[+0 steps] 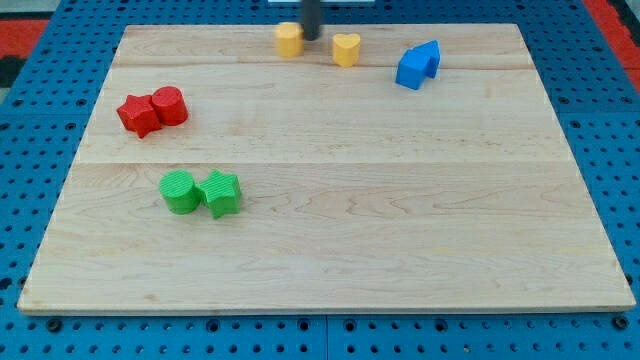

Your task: Place yellow hexagon above the red star at center left

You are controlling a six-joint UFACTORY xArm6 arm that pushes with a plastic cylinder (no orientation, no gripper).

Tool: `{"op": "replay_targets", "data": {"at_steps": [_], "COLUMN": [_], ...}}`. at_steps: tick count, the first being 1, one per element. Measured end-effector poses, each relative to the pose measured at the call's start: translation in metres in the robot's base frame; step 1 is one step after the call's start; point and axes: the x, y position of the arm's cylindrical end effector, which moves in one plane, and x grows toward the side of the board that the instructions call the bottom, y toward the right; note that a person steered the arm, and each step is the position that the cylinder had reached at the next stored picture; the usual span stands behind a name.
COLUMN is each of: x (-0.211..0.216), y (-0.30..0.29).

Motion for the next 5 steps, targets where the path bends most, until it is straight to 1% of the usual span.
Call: {"op": "replay_targets", "data": {"at_steps": [1,2,3,4,5], "x": [0.013,0.001,0.026,0.062,0.089], "y": [-0.091,-0.101,-0.122,-0.146,-0.151]}}
